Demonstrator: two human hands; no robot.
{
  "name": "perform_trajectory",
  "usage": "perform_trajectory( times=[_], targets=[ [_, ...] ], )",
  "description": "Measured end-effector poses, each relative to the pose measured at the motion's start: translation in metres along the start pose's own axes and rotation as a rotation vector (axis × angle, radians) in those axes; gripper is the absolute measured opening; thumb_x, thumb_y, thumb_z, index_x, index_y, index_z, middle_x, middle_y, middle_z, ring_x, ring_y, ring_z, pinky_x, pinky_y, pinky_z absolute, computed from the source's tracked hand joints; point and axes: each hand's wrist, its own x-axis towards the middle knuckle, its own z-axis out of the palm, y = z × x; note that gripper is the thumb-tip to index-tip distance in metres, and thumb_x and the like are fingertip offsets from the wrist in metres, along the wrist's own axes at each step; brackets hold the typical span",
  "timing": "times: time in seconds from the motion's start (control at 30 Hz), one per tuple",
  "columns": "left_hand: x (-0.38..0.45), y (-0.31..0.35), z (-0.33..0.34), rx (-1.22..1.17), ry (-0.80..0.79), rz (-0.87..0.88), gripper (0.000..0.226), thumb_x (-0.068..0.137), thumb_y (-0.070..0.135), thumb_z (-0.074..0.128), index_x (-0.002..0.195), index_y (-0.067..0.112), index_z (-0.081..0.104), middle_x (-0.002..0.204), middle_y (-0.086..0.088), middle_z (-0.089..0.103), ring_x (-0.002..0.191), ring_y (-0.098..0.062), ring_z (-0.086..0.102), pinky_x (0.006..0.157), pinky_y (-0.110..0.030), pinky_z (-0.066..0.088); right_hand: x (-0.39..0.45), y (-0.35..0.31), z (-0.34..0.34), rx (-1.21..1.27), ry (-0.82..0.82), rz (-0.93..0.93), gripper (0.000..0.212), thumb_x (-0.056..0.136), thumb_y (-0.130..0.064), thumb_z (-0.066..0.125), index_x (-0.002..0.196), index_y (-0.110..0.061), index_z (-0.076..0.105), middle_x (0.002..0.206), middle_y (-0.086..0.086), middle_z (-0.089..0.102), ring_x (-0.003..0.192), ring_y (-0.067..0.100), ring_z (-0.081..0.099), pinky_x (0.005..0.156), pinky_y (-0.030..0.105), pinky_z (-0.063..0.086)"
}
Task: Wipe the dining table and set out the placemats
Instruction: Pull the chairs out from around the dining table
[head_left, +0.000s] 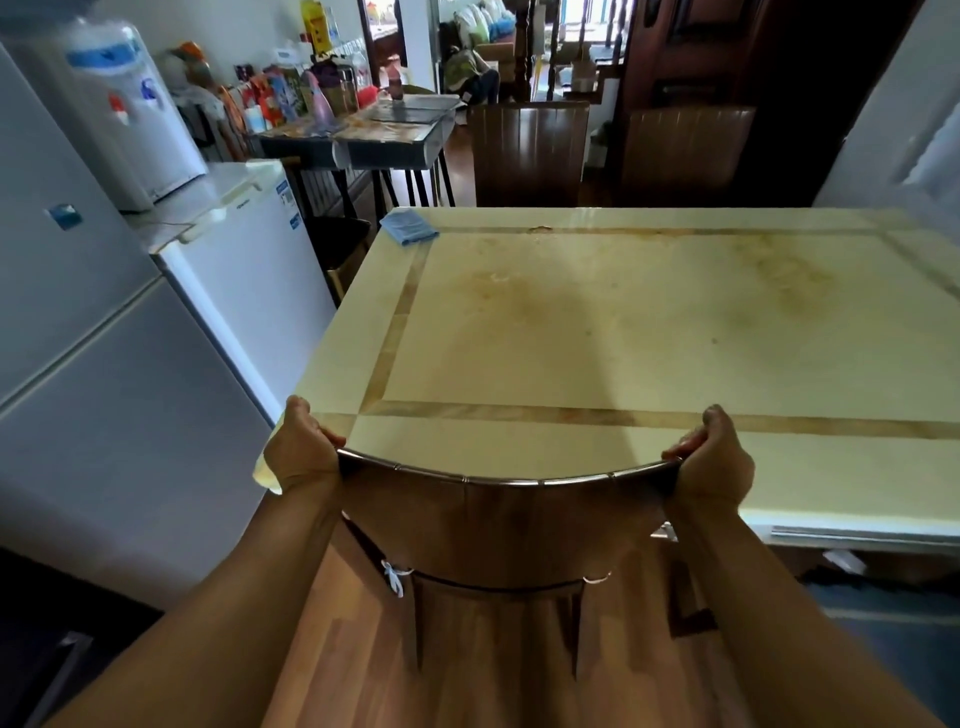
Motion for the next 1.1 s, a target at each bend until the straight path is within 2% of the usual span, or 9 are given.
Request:
perform_trajectory(
  times=[0.1, 0.27, 0.37, 0.53, 0.63, 0.77, 0.87, 1.0, 1.1],
  targets=[
    [0.009, -0.003, -0.002, 0.029, 0.006, -0.030, 0.054, 0.073, 0.045, 0.038, 0.029, 0.018, 0.051, 0.030, 0.002, 0.049, 0.046, -0.017, 0.048, 0.084, -0.046, 0.048, -0.009, 0.009, 0.002, -0.015, 0.020, -0.025, 0.049, 0.087, -0.029, 0.051, 0.044, -0.008, 0.044, 0.029, 0.000, 0.044, 0.033, 0.013, 0.045, 0.054, 0.021, 0.045],
    [0.005, -0.017, -0.014, -0.079, 0.035, -0.104, 0.052, 0.070, 0.043, 0.047, 0.026, 0.015, 0.048, 0.028, 0.002, 0.047, 0.030, -0.006, 0.044, 0.055, -0.027, 0.041, -0.026, 0.027, -0.003, -0.112, 0.027, -0.106, 0.049, 0.092, -0.023, 0.047, 0.047, -0.002, 0.045, 0.028, -0.002, 0.045, 0.031, 0.005, 0.045, 0.044, 0.005, 0.036],
    [0.007, -0.019, -0.017, -0.053, 0.037, -0.086, 0.050, 0.073, 0.043, 0.045, 0.034, 0.014, 0.048, 0.029, 0.001, 0.049, 0.032, -0.007, 0.046, 0.059, -0.029, 0.043, -0.029, 0.027, -0.003, -0.109, 0.041, -0.077, 0.049, 0.090, -0.026, 0.048, 0.047, -0.002, 0.046, 0.029, -0.001, 0.046, 0.034, 0.008, 0.044, 0.047, 0.010, 0.040],
    [0.011, -0.021, -0.022, 0.015, 0.015, -0.076, 0.065, 0.080, 0.047, 0.038, 0.024, 0.016, 0.051, 0.030, 0.003, 0.051, 0.050, -0.019, 0.051, 0.077, -0.034, 0.047, -0.030, 0.028, -0.004, -0.200, 0.041, -0.046, 0.050, 0.088, -0.028, 0.047, 0.045, -0.002, 0.047, 0.030, 0.000, 0.048, 0.033, 0.007, 0.044, 0.042, 0.010, 0.038],
    [0.009, -0.018, -0.024, 0.034, 0.026, -0.084, 0.064, 0.080, 0.047, 0.037, 0.027, 0.014, 0.052, 0.030, 0.003, 0.052, 0.052, -0.018, 0.052, 0.074, -0.032, 0.045, -0.032, 0.024, -0.006, -0.280, 0.037, -0.022, 0.050, 0.088, -0.028, 0.046, 0.044, -0.002, 0.051, 0.029, -0.002, 0.047, 0.033, 0.006, 0.044, 0.039, 0.011, 0.036],
    [0.001, -0.018, -0.028, 0.031, 0.067, -0.108, 0.049, 0.080, 0.044, 0.037, 0.048, 0.011, 0.053, 0.043, -0.003, 0.055, 0.059, -0.024, 0.054, 0.065, -0.032, 0.045, -0.035, 0.022, -0.013, -0.315, 0.046, 0.018, 0.051, 0.087, -0.029, 0.045, 0.044, -0.003, 0.053, 0.030, -0.001, 0.047, 0.039, 0.010, 0.046, 0.051, 0.024, 0.040],
    [-0.001, -0.016, -0.031, 0.070, 0.048, -0.100, 0.049, 0.084, 0.044, 0.035, 0.054, 0.009, 0.053, 0.056, -0.009, 0.056, 0.067, -0.027, 0.055, 0.066, -0.033, 0.045, -0.038, 0.021, -0.016, -0.338, 0.049, 0.041, 0.051, 0.088, -0.030, 0.046, 0.045, -0.003, 0.054, 0.032, -0.001, 0.049, 0.047, 0.017, 0.048, 0.053, 0.028, 0.039],
    [-0.008, -0.009, -0.036, 0.419, -0.019, 0.044, 0.059, 0.093, 0.042, 0.028, 0.079, -0.002, 0.065, 0.086, -0.020, 0.066, 0.081, -0.033, 0.059, 0.074, -0.038, 0.044, -0.039, 0.016, -0.015, -0.468, 0.042, 0.058, 0.053, 0.091, -0.033, 0.040, 0.050, -0.004, 0.056, 0.048, 0.003, 0.055, 0.051, 0.018, 0.047, 0.048, 0.027, 0.034],
    [-0.018, 0.001, -0.042, 0.561, -0.096, 0.142, 0.043, 0.093, 0.036, 0.040, 0.094, -0.001, 0.063, 0.100, -0.021, 0.064, 0.090, -0.033, 0.057, 0.078, -0.037, 0.041, -0.043, 0.011, -0.017, -0.612, -0.002, 0.034, 0.052, 0.095, -0.034, 0.036, 0.067, -0.003, 0.066, 0.069, 0.006, 0.062, 0.059, 0.017, 0.051, 0.049, 0.025, 0.033]
  ],
)
